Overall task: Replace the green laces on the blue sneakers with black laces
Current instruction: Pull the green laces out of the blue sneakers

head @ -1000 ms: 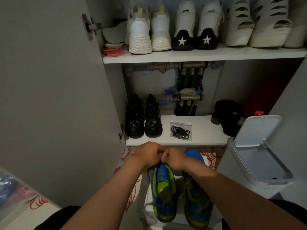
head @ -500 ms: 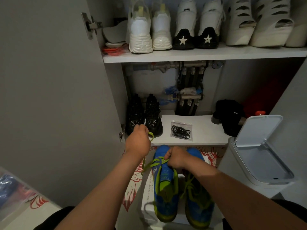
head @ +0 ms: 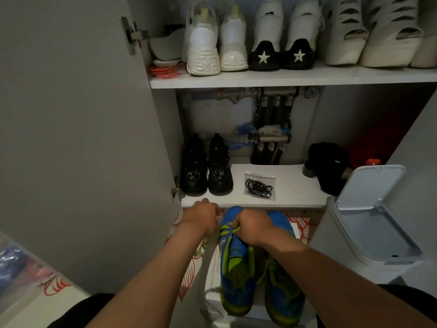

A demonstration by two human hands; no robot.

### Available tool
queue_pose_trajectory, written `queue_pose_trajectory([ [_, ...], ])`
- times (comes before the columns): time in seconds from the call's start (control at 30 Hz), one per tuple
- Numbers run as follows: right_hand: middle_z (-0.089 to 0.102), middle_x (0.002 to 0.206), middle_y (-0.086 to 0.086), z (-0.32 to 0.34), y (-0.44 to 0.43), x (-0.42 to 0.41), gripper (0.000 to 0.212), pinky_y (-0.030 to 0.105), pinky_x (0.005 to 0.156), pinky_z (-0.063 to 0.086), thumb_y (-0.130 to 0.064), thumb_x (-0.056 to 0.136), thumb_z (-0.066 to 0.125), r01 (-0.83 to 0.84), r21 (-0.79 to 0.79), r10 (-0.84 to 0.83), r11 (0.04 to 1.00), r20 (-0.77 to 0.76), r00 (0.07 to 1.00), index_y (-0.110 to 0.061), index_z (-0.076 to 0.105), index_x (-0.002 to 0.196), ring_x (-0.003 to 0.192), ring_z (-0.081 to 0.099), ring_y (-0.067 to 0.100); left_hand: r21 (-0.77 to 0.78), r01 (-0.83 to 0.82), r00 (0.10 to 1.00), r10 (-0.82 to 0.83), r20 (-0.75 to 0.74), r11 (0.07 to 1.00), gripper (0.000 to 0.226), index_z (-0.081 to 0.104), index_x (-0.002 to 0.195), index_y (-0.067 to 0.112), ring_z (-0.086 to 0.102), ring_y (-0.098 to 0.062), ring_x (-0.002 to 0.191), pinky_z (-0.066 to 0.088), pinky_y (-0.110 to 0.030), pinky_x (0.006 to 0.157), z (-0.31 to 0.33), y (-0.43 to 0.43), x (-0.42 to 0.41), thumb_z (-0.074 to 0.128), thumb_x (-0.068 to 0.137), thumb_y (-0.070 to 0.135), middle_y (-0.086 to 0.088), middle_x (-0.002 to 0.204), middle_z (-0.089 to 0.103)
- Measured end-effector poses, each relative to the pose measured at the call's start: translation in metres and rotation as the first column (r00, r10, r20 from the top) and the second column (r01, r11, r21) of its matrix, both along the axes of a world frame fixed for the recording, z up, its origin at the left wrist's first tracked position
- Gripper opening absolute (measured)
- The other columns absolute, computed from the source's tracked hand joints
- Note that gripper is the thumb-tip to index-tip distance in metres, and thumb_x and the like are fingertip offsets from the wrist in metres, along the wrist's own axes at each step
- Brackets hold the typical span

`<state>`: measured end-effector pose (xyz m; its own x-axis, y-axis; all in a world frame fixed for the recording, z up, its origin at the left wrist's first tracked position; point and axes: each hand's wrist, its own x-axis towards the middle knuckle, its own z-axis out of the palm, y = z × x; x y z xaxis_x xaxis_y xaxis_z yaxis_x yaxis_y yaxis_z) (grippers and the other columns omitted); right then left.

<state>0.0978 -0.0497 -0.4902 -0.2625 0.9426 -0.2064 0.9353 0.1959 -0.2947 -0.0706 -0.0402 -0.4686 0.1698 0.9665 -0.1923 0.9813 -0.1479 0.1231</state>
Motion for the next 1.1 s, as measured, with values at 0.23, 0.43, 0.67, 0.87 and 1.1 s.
queue_pose_trajectory([
  [0.23, 0.068, 0.114, 0.004, 0.001, 0.002, -0.005, 0.017, 0.032, 0.091, 0.053, -0.016, 0.089, 0.063, -0.059, 0.023, 0.055, 0.998, 0.135, 0.989, -0.018, 0.073, 0.103, 0.106, 0.064, 0.023, -0.252, 0.081, 0.928, 0.020, 0.373, 0.964, 0.033, 0.065, 0.096, 0.018, 0.060, -0.013, 0.085, 0.049, -0.031, 0.077, -0.021, -0.005, 0.013, 0.068, 0.079, 0.046, 0.002, 0.093, 0.066],
  [0.43, 0.066, 0.115, 0.004, 0.001, 0.005, -0.001, 0.016, 0.032, 0.087, 0.050, -0.017, 0.091, 0.056, 0.033, 0.020, -0.034, 0.999, 0.033, 0.999, -0.021, 0.063, 0.105, 0.108, 0.062, 0.025, -0.281, 0.060, 0.919, 0.057, 0.391, 0.958, 0.031, 0.061, 0.100, 0.023, 0.059, -0.010, 0.082, 0.048, -0.025, 0.065, -0.020, -0.002, 0.013, 0.069, 0.071, 0.022, 0.005, 0.093, 0.061],
  [0.67, 0.061, 0.123, 0.009, 0.008, 0.009, 0.013, 0.030, 0.032, 0.082, 0.046, -0.017, 0.087, 0.057, 0.256, 0.013, -0.256, 0.967, 0.031, 0.966, -0.015, 0.057, 0.116, 0.112, 0.060, 0.028, -0.209, 0.088, 0.915, 0.004, 0.404, 0.974, 0.022, 0.072, 0.097, 0.014, 0.063, -0.014, 0.086, 0.046, -0.020, 0.072, -0.027, -0.001, 0.018, 0.069, 0.076, 0.017, 0.001, 0.095, 0.068],
  [0.87, 0.057, 0.130, 0.000, 0.010, 0.005, 0.009, 0.044, 0.032, 0.097, 0.049, -0.007, 0.083, 0.061, 0.076, -0.073, -0.083, 0.994, -0.092, 0.992, -0.026, 0.064, 0.122, 0.118, 0.057, 0.022, -0.100, 0.064, 0.917, -0.019, 0.397, 0.993, 0.017, 0.075, 0.092, 0.010, 0.065, -0.019, 0.094, 0.052, -0.027, 0.085, -0.030, -0.003, 0.022, 0.060, 0.084, 0.012, -0.006, 0.099, 0.073],
  [1.1, 0.071, 0.107, 0.001, 0.014, 0.002, 0.005, 0.015, 0.034, 0.086, 0.055, -0.022, 0.089, 0.062, 0.047, -0.038, -0.046, 0.998, 0.024, 0.999, -0.020, 0.076, 0.096, 0.100, 0.065, 0.024, -0.073, 0.054, 0.922, -0.022, 0.387, 0.996, 0.015, 0.075, 0.088, 0.009, 0.063, -0.018, 0.093, 0.047, -0.023, 0.079, -0.032, -0.005, 0.022, 0.061, 0.085, 0.015, -0.006, 0.098, 0.072],
])
